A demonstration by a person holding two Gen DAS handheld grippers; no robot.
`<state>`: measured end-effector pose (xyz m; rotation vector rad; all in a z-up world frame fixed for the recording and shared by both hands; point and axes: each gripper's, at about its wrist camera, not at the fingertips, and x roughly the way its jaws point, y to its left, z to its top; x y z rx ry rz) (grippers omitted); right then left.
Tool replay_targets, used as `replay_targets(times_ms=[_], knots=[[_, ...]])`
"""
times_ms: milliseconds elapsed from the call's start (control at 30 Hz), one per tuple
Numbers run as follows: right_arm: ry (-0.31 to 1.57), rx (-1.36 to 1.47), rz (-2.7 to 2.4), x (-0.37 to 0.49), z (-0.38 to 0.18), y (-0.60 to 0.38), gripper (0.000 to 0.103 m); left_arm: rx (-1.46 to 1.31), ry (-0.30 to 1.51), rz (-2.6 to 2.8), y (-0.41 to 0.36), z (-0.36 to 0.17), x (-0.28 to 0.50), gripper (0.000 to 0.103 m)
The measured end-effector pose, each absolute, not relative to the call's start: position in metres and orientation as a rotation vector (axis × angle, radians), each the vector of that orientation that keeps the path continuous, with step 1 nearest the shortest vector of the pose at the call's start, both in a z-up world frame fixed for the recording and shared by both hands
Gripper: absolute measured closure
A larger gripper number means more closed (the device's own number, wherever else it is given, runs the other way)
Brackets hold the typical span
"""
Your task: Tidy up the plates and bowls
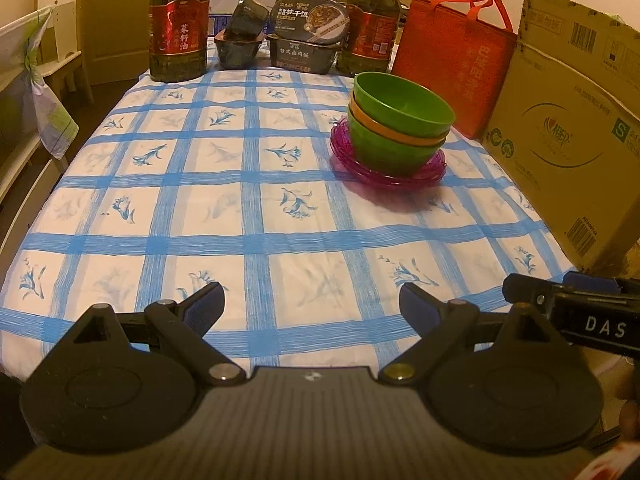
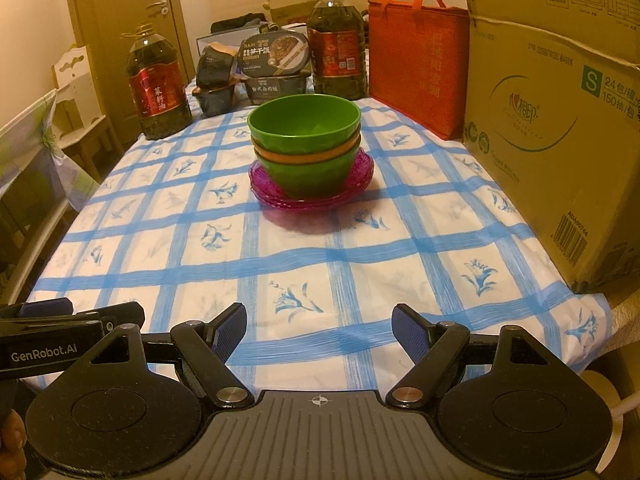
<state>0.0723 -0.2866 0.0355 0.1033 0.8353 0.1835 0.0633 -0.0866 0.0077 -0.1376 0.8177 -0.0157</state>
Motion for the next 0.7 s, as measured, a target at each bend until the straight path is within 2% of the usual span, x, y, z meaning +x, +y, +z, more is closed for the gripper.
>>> replay_targets(times_ms=[700], knots=[[0.835, 0.100, 0.183, 0.0727, 0.0359, -0.2869, 0.024, -0.133, 0.814, -0.017, -0.0878, 0.0084, 0.0640, 0.010]])
